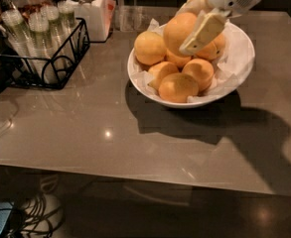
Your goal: Pick orange from white bowl
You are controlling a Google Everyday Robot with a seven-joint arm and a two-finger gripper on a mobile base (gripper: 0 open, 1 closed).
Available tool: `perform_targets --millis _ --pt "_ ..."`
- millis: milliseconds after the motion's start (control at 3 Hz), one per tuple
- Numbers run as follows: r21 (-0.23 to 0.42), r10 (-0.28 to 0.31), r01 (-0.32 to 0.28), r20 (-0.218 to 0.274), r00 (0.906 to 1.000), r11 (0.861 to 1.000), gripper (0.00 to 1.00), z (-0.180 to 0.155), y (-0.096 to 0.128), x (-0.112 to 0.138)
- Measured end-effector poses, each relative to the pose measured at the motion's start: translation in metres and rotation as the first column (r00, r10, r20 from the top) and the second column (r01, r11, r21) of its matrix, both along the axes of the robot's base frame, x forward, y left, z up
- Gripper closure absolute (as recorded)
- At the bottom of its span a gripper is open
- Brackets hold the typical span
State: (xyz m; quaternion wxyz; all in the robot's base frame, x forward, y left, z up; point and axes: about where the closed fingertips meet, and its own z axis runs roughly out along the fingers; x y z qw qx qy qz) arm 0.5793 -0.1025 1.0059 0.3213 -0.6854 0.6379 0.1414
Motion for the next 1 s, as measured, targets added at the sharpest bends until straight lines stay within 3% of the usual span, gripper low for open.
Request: perform_targets --millis 333,667,1000 --pt "0.172 0.003 -0.005 0.011 0.9999 0.985 1.0 0.024 -0.017 -0.038" --pt "0.33 -0.02 0.036 -0.051 0.9985 0.943 1.0 0.012 -0.034 -0.072" --pt "0.415 -0.014 0.052 -0.093 0.9956 0.908 1.0 -0.002 -0.043 -0.097"
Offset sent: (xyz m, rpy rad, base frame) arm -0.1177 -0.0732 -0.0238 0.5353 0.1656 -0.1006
